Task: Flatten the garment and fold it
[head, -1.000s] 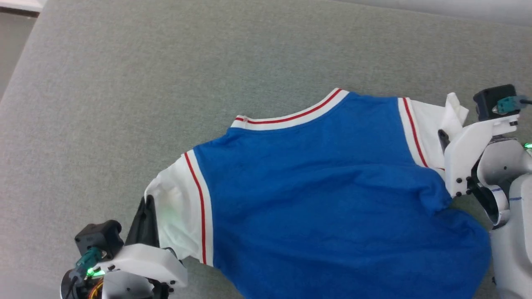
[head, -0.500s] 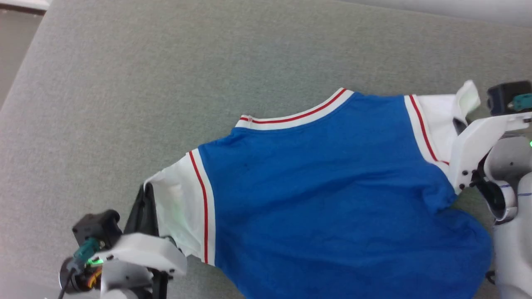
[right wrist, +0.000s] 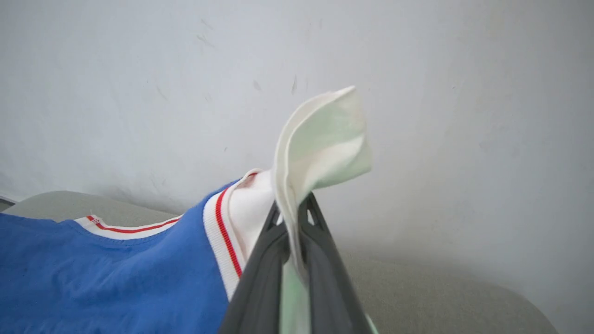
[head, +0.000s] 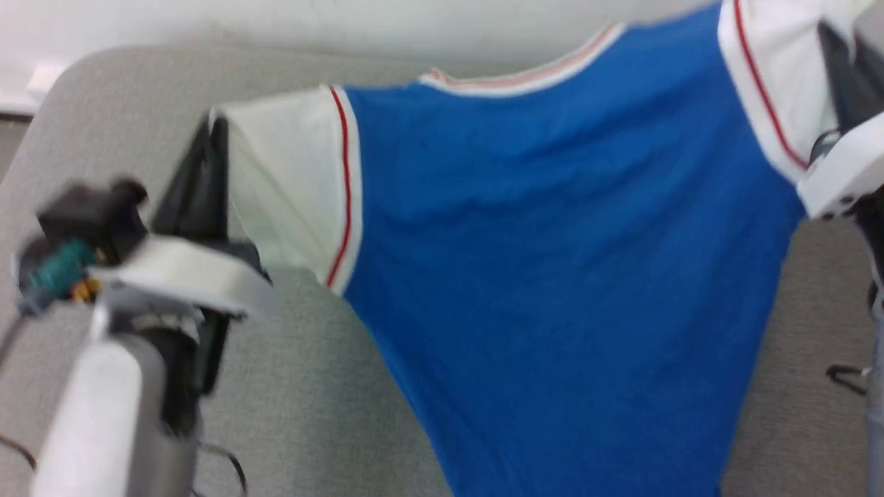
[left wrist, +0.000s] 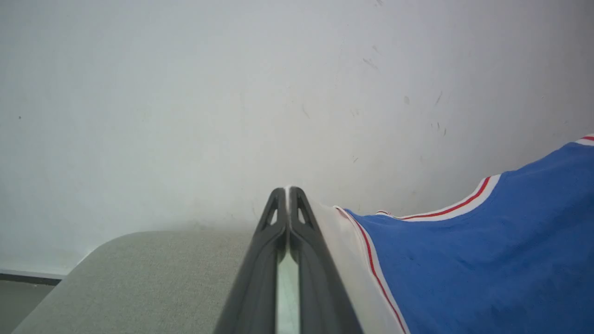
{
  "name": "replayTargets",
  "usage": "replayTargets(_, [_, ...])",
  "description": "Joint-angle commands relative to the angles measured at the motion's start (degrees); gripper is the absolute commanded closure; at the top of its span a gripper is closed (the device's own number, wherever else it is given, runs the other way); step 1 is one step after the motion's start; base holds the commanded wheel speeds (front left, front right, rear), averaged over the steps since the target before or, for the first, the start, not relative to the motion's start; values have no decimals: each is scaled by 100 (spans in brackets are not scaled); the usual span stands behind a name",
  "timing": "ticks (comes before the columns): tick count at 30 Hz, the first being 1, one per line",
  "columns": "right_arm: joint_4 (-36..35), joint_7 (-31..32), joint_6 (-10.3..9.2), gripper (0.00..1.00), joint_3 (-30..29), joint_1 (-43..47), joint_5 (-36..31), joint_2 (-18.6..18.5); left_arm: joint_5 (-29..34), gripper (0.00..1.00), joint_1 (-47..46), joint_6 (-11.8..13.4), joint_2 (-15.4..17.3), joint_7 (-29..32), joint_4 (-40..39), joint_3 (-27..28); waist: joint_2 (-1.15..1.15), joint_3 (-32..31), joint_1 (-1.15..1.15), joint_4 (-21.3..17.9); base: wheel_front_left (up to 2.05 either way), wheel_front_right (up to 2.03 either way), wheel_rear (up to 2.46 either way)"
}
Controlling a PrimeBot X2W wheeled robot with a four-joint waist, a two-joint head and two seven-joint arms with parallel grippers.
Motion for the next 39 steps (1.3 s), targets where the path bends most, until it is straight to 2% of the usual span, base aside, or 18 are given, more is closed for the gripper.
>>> replayTargets(1, [-71,-50,-5,100,7,-164,39,-56,-13,100,-288,-92,114,89,-4,-4,0,-387,0,-354,0,0,0])
replayTargets(9, [-452,403,-5,100,232,-939,343,-278,-385,100,-1782,-413,474,866,-116,147,0,-698,0,-719,0,0,0])
replayTargets(15, [-723,1122,-5,100,302,-1387,649,-437,-629,100,-2464,-488,718,1659,-310,187,0,-653,0,-896,0,0,0])
replayTargets(20, [-733,1807,-5,100,404,-1790,874,-398,-878,100,-2954,-512,790,2469,-186,33,0,-302,0,-1032,0,0,0])
replayTargets(25, [-139,2190,-5,100,359,-2658,806,-99,-827,100,-3907,-332,712,2849,283,-30,0,345,0,-1162,0,0,0])
replayTargets(27, [307,2149,-5,100,265,-3151,683,71,-646,100,-4429,-267,696,2773,593,-60,0,651,0,-1205,0,0,0])
replayTargets(30, [833,1818,-5,100,269,-3944,299,132,-325,100,-5347,-173,653,2430,1088,-82,0,1148,0,-1231,0,0,0])
replayTargets(33, [1387,1363,-5,100,244,-4653,44,193,-81,100,-6316,-99,546,1832,1643,-60,0,1581,0,-1222,0,0,0])
replayTargets(39, [2338,404,-5,100,191,-5745,-294,276,123,100,-7679,-157,410,657,2704,-40,0,2172,0,-1141,0,0,0])
